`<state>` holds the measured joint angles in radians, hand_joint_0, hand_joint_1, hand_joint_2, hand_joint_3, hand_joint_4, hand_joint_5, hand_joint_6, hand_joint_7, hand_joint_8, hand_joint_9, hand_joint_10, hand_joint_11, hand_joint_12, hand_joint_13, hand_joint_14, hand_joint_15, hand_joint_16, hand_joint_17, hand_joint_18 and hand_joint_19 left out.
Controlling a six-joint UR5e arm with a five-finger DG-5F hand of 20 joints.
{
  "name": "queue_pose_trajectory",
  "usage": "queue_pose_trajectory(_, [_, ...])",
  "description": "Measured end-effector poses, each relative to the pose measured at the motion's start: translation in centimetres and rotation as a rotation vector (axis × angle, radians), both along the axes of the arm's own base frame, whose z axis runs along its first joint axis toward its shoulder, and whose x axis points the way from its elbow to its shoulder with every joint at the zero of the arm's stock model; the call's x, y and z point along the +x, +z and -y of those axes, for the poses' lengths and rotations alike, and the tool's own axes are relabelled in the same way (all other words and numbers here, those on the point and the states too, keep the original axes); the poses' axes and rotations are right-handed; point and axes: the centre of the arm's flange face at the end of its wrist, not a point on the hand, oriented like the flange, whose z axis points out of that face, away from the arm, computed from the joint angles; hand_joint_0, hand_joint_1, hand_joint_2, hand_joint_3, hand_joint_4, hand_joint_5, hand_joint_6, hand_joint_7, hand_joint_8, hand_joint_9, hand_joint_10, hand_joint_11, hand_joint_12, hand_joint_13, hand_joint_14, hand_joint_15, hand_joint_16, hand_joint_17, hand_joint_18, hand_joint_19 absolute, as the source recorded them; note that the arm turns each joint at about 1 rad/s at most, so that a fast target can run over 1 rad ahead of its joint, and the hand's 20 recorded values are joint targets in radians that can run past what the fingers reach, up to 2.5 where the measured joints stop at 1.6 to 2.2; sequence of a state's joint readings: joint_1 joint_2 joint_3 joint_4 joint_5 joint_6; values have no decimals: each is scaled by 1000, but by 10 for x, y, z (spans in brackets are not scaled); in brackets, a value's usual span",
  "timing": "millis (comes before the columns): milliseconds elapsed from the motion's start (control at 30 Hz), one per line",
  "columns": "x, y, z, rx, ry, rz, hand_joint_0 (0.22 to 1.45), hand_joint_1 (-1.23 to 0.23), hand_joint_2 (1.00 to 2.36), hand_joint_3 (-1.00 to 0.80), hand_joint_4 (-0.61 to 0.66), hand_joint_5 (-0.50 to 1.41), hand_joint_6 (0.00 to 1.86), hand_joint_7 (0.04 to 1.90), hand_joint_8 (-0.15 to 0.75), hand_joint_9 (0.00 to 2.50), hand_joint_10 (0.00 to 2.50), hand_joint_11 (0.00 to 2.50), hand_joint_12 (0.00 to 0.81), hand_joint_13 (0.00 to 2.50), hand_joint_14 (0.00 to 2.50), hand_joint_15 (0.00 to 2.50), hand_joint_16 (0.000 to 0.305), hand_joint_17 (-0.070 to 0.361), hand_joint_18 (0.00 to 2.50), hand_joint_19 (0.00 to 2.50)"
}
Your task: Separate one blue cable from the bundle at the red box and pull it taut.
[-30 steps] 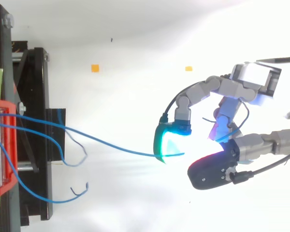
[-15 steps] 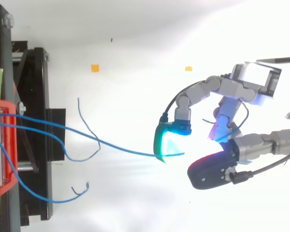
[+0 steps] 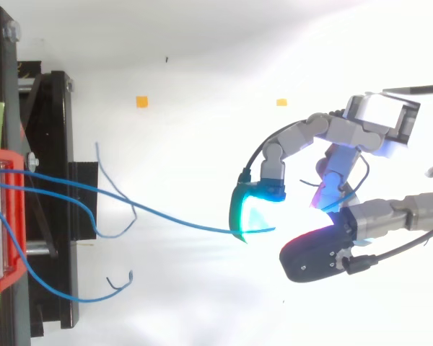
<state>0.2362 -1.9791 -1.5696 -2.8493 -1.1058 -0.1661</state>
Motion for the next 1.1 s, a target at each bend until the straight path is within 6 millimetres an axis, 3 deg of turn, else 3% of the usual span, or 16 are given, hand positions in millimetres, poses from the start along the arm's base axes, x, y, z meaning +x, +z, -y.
queue_pose_trajectory(1100, [0,0,0,0,0,0,595,-644,1010,-194,-110,-72,885,964,274,1418,160,1530,349,1347,9,1473,49,111,1133,1238])
